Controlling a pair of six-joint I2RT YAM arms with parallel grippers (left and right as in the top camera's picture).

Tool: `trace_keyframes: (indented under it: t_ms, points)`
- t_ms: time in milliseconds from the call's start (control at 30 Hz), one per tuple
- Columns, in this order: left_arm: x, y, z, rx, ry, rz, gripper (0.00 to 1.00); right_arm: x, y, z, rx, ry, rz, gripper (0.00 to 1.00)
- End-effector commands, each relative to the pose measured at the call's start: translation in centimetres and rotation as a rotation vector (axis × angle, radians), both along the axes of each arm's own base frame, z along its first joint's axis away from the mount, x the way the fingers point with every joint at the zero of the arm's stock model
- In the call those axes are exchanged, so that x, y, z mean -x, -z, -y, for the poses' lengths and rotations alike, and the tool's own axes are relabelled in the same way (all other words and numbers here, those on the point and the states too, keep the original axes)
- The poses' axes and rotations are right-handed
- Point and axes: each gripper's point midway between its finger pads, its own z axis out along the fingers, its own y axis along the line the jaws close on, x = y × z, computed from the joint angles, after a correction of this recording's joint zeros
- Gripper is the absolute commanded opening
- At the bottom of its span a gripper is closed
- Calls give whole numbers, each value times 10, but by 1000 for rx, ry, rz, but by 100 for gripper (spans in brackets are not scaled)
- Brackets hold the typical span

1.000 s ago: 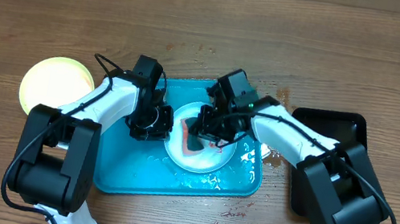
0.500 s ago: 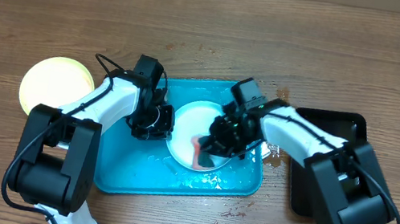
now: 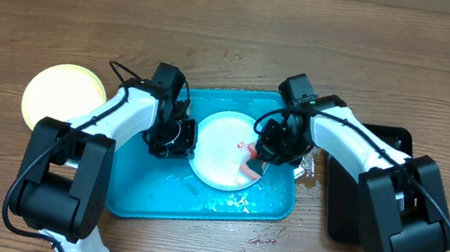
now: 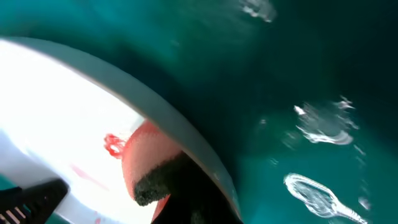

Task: Clean dirty plates on tray and stack at the side
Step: 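Scrub the white plate with the sponge while the left gripper holds it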

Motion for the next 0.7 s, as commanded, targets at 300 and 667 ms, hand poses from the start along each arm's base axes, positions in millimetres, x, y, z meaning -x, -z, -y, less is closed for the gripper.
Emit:
trace_keyframes:
  t_ms: [300,667]
  points:
    - [11,12,-21,-87,42,-29,4,20,10,-96,-178,-208,104,4]
    - [16,12,-22,-89,57,-44,4,-16,29,-61,-113,-59,107,4]
